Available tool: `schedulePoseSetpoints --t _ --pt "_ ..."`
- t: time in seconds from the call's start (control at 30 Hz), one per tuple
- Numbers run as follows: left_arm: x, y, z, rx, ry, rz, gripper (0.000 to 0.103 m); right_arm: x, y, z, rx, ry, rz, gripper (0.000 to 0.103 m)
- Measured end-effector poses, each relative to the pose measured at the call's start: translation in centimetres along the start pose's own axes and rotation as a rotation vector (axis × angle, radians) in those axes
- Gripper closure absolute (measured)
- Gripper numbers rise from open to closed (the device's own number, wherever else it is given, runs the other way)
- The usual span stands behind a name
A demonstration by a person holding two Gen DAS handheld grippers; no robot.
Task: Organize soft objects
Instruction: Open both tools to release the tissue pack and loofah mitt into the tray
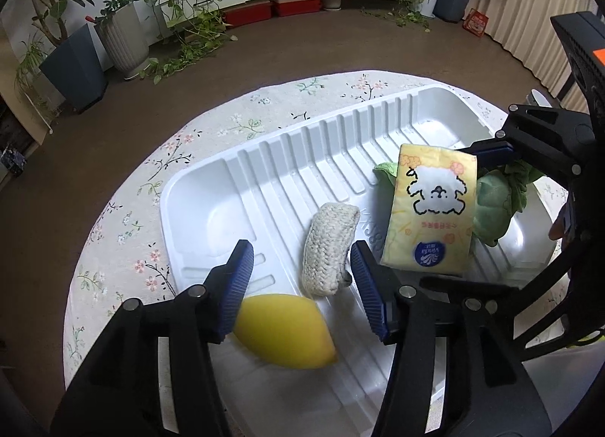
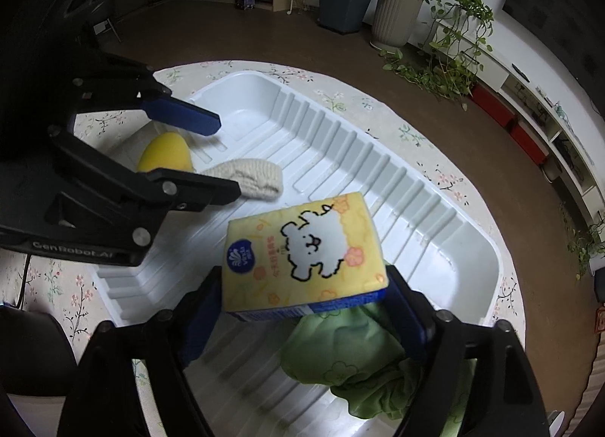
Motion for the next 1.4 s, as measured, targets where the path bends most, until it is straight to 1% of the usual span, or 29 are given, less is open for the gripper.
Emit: schedulePoseSetpoints --t 0.07,0.1,0.13,0.17,0.23,0.27,0.3,0.33,0.4,0.43,0.6,0.77,1.07,1.27,1.4 --pt "0.1 0.3 0.0 -0.008 0.004 0.002 0.051 0.1 0.1 0.0 0.0 0.001 -0.006 0.011" --pt "0.2 0.4 0.0 -0.014 0.007 0.0 0.049 0.1 0.1 0.0 0.001 0.002 -0.007 0.008" --pt "0.2 0.5 0.0 -0.016 0.008 -0.002 0.043 0.2 0.1 -0.1 0.002 0.002 -0.009 0.006" --pt "0.2 0.6 0.1 -0.019 0.009 -0.003 0.04 0.2 0.2 -0.1 0.002 0.002 -0.007 0.0" --pt "0.2 0.7 0.2 -0.025 0.004 -0.003 0.031 0.3 0.3 -0.2 0.004 0.002 -0.001 0.0" --pt "0.2 0.8 0.2 -0.028 0.002 -0.003 0.028 0.3 0.5 -0.2 0.004 0.001 -0.001 0.0" --pt "0.2 0.9 0.2 -0.032 0.001 -0.002 0.021 0.2 0.7 -0.3 0.002 -0.001 -0.002 0.0" --pt "0.2 1.0 0.2 -0.034 0.0 0.0 0.011 0.0 1.0 -0.3 -0.006 -0.005 -0.005 0.0" --pt "0.3 1.3 0.3 -0.043 0.005 0.005 0.003 -0.3 1.6 -0.3 -0.024 -0.017 -0.019 0.0" --pt "0.4 1.5 0.4 -0.052 0.013 0.01 0.001 -0.6 2.1 -0.3 -0.036 -0.027 -0.028 0.0" --pt "1.4 2.9 0.6 -0.093 0.054 0.057 0.0 -1.9 4.4 -0.3 -0.086 -0.076 -0.067 0.0" --pt "2.3 4.5 0.8 -0.134 0.077 0.081 0.0 -3.3 6.2 -0.3 -0.124 -0.127 -0.088 0.0" --pt "2.8 6.6 0.0 -0.154 0.098 0.096 0.0 -5.3 9.0 -1.1 -0.171 -0.214 -0.115 0.0" --pt "2.7 7.9 -0.8 -0.168 0.107 0.097 0.0 -5.5 10.5 -1.8 -0.183 -0.22 -0.139 0.0" --pt "3.3 9.8 -1.9 -0.189 0.128 0.108 0.0 -5.9 12.1 -2.5 -0.197 -0.23 -0.159 0.0"
Point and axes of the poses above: each gripper's, at about its wrist camera, not at the fingertips, and y roughly against the way its jaws point, x to its left, z to its top, the point moved 3 cm from there along -y, roughly the way its jaws point, and after that the axes turned 3 degrees about -x, right-handed, at the moved point
